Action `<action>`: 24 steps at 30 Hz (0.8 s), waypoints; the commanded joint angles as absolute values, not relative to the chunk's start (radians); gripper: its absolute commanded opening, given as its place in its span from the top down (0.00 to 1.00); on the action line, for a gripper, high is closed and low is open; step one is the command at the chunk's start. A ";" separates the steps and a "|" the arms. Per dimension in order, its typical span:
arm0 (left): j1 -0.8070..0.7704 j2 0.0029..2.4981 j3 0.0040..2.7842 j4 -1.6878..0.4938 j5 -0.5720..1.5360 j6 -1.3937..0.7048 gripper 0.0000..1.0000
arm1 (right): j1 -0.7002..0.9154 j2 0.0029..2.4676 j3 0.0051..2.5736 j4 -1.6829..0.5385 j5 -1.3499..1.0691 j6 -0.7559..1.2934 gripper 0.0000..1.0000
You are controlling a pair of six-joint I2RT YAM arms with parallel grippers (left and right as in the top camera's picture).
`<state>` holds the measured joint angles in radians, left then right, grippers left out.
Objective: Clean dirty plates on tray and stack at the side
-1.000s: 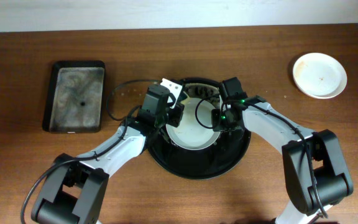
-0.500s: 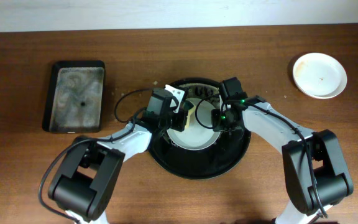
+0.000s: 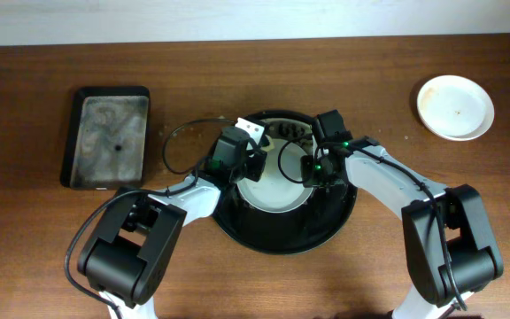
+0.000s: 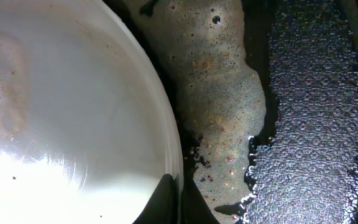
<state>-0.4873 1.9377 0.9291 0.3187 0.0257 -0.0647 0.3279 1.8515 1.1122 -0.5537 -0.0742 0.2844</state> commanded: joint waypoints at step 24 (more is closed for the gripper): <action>-0.574 1.860 0.935 0.378 -0.609 0.054 0.99 | 0.325 1.871 1.101 -0.588 -0.042 0.266 0.96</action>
<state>-0.5739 1.8912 0.9291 0.3954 -0.5514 0.0383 0.3279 1.8515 1.1137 -0.5663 -0.0837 0.2848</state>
